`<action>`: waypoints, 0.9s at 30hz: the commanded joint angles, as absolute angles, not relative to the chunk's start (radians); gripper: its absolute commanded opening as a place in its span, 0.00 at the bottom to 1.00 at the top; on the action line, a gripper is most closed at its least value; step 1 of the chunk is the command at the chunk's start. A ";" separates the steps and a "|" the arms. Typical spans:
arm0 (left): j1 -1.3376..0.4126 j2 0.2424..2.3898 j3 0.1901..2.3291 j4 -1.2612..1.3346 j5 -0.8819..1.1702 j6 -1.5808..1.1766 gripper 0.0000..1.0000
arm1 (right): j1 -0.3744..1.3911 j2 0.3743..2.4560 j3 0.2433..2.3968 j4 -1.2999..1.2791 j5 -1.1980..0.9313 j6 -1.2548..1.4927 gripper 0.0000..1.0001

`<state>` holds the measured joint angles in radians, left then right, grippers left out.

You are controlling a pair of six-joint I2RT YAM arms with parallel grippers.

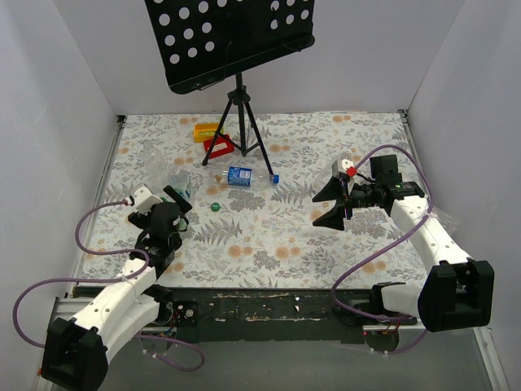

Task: Unscrew the bottle caps
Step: Place the plastic bottle at the center of the board.

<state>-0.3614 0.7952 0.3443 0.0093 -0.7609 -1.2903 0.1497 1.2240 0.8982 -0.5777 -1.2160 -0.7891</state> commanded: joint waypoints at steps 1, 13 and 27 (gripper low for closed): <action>-0.354 0.779 0.403 -0.050 -0.756 -1.289 0.98 | 0.143 1.221 0.922 -0.592 -1.250 -0.804 0.86; -0.354 0.670 0.508 -0.178 -0.548 -1.223 0.98 | 0.141 1.223 0.920 -0.595 -1.246 -0.808 0.86; -0.354 0.686 0.683 -0.331 -0.060 -1.022 0.98 | 0.098 1.242 0.911 -0.587 -1.217 -0.825 0.86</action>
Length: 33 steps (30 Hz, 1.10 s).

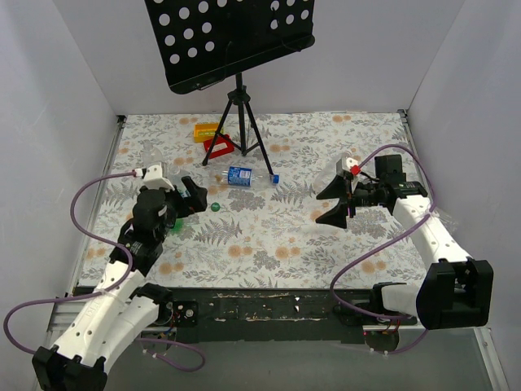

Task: Unscrew the bottle caps
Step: Move the plastic bottle to the center of the board.

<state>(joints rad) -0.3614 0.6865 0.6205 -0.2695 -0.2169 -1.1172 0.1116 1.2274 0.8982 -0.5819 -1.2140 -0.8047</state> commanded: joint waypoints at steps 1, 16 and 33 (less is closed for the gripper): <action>-0.354 0.686 0.692 -0.334 -0.039 -1.003 0.98 | 0.097 1.247 0.916 -0.591 -1.207 -0.825 0.86; -0.356 0.764 0.664 -0.236 0.311 -0.861 0.98 | 0.097 1.385 1.110 -0.841 -1.020 -0.933 0.85; -0.354 0.753 0.540 -0.110 0.420 -0.818 0.98 | -0.054 1.678 1.386 -1.029 -0.410 -1.752 0.89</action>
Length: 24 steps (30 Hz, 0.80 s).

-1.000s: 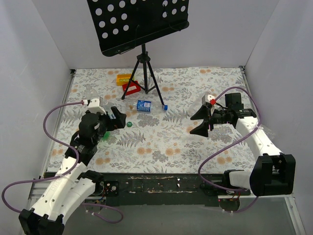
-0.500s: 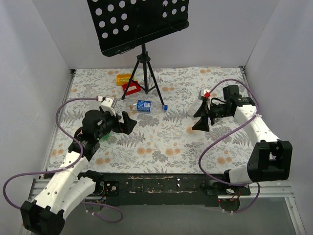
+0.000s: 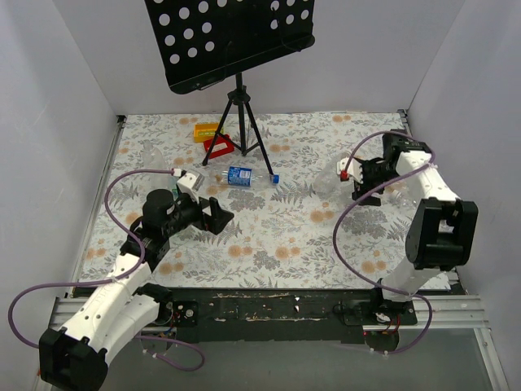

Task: Unscrew the bottle caps
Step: Move the plastic bottle to the center of the board.

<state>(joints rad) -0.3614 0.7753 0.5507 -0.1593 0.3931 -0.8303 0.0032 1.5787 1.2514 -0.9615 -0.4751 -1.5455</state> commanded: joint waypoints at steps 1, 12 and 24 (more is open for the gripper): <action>-0.356 0.750 0.537 -0.106 0.420 -0.818 0.98 | -0.054 1.701 1.397 -1.022 -0.402 -1.775 0.89; -0.354 0.770 0.537 -0.107 0.410 -0.816 0.98 | -0.054 1.873 1.421 -0.914 -0.364 -1.812 0.81; -0.354 0.775 0.535 -0.092 0.482 -0.818 0.98 | 0.075 1.732 1.179 -0.901 -0.397 -1.694 0.52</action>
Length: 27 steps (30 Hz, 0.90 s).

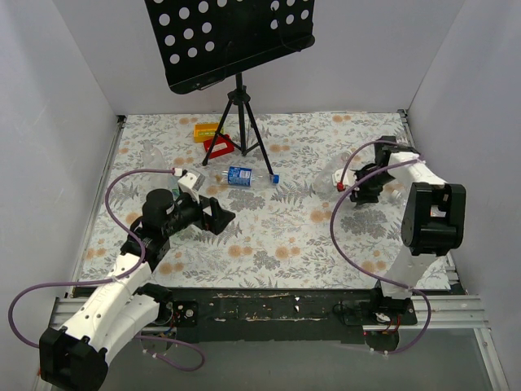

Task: Unscrew the bottle caps
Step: Move the plastic bottle to the center of the board.

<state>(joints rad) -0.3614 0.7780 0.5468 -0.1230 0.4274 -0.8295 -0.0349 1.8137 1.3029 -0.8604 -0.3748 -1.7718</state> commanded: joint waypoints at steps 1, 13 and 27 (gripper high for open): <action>-0.356 0.775 0.535 -0.089 0.492 -0.818 0.98 | 0.119 1.698 1.137 -0.885 -0.393 -1.643 0.50; -0.356 0.768 0.518 -0.038 0.630 -0.853 0.98 | 0.560 1.562 1.035 -0.796 -0.486 -1.128 0.67; -0.618 0.981 0.627 -0.066 0.528 -0.885 0.98 | 0.234 1.370 1.134 -0.752 -0.754 -0.916 0.89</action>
